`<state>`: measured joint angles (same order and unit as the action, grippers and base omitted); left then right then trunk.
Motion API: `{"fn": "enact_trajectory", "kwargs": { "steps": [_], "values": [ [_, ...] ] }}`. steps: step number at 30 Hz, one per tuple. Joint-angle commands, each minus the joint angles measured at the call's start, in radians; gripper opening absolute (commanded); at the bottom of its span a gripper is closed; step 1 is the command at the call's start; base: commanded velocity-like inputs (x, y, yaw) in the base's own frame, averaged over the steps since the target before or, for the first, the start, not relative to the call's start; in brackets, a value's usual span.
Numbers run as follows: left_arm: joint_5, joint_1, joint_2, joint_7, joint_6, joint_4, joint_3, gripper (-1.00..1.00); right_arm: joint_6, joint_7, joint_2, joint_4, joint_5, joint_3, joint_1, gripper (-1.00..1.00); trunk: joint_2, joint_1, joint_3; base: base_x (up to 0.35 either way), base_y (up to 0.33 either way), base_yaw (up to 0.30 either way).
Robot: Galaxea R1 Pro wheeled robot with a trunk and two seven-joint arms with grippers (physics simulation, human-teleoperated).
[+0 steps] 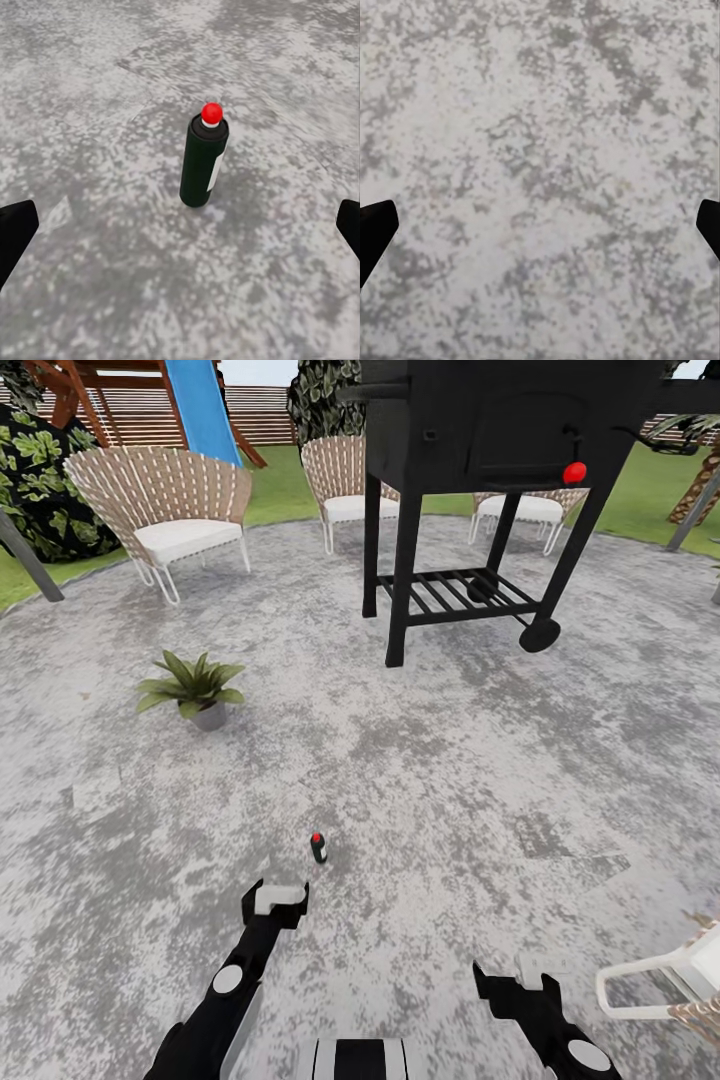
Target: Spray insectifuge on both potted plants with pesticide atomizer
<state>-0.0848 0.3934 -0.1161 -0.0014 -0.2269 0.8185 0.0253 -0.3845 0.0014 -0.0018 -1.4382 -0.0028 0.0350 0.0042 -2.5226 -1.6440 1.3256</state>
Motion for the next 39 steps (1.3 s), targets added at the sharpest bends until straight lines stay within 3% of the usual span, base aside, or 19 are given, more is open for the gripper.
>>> {"fn": "enact_trajectory", "kwargs": {
  "steps": [1,22,39],
  "values": [
    [-0.009,0.001,0.000,0.000,-0.003,-0.001,-0.001,1.00,-0.005,0.000,0.000,-0.002,0.000,0.000,0.000,1.00,0.000,0.000,0.001,0.215,0.000,0.000],
    [-0.009,0.001,-0.002,0.000,-0.003,0.000,-0.001,1.00,-0.005,0.000,0.000,-0.002,0.000,0.000,0.000,1.00,0.000,0.000,0.001,0.224,-0.035,0.000],
    [-0.009,0.000,-0.002,0.000,-0.003,-0.001,0.033,1.00,-0.005,0.000,0.000,-0.003,0.000,0.000,0.000,1.00,0.000,0.000,0.001,0.020,-0.098,0.000]
  ]
}}
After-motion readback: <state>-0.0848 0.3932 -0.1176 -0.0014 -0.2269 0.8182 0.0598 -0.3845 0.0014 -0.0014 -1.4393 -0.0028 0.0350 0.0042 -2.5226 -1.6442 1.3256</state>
